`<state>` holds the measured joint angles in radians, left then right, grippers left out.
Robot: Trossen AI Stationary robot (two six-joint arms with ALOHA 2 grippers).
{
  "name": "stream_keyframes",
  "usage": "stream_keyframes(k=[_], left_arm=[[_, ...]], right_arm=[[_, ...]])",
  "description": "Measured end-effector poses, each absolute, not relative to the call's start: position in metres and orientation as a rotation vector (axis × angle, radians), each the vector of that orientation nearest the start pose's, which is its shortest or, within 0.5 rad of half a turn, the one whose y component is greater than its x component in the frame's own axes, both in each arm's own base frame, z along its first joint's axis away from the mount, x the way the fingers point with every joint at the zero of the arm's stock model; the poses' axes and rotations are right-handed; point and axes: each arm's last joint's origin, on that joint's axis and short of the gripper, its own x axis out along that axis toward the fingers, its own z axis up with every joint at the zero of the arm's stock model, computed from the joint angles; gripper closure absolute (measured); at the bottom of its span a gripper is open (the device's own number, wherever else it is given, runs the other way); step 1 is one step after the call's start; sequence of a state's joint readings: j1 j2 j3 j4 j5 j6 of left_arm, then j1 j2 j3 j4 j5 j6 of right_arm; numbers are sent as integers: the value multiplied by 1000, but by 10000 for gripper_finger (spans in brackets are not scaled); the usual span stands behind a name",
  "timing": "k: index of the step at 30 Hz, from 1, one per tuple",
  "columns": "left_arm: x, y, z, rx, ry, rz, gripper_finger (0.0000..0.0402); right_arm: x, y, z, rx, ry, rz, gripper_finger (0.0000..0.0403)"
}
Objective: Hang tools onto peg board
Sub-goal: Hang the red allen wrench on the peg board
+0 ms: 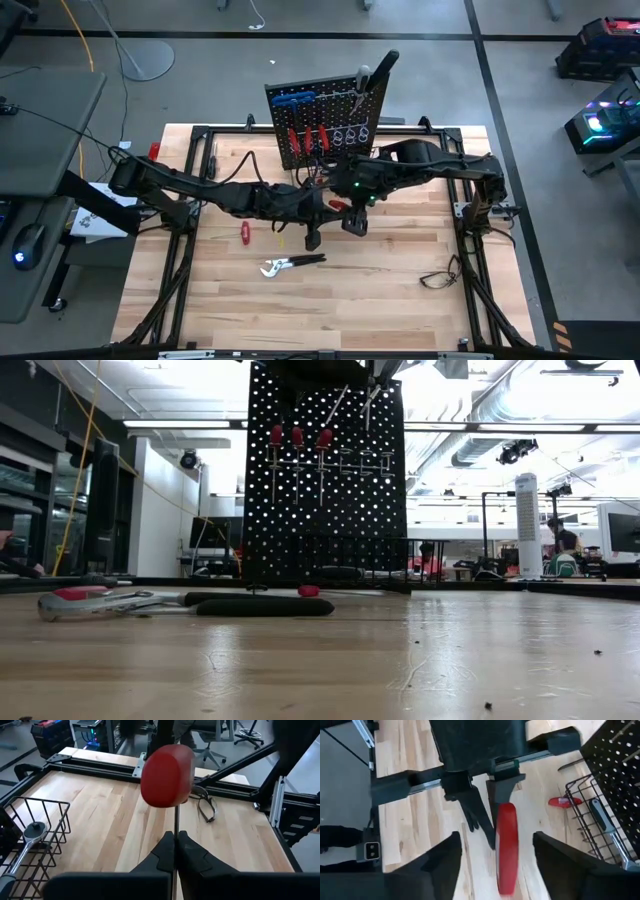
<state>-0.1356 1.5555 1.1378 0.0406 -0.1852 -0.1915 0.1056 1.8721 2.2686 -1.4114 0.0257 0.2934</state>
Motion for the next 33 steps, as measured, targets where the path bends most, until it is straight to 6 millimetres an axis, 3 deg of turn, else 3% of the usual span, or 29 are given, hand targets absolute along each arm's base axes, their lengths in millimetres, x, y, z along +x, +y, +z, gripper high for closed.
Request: stream_keyframes(k=[4,7,11,17,24,33], left_arm=[[350,-41,291,-135,348,86,401],[347,-38,307,-176,244,89,401],[342,-37,331,-204,74,79,401],[339,-36,344,-217,-32,92,401],[337,-31,362,-222,-210,92,401],[337,-29,364,-227,-237,99,401]], right_arm=[[339,35,436,218,1021,-107,157],[329,38,444,172,1002,-171,157],[311,43,463,115,871,-248,157],[289,40,501,164,586,-318,156],[294,42,515,228,436,-258,156],[297,37,515,267,431,-273,155]])
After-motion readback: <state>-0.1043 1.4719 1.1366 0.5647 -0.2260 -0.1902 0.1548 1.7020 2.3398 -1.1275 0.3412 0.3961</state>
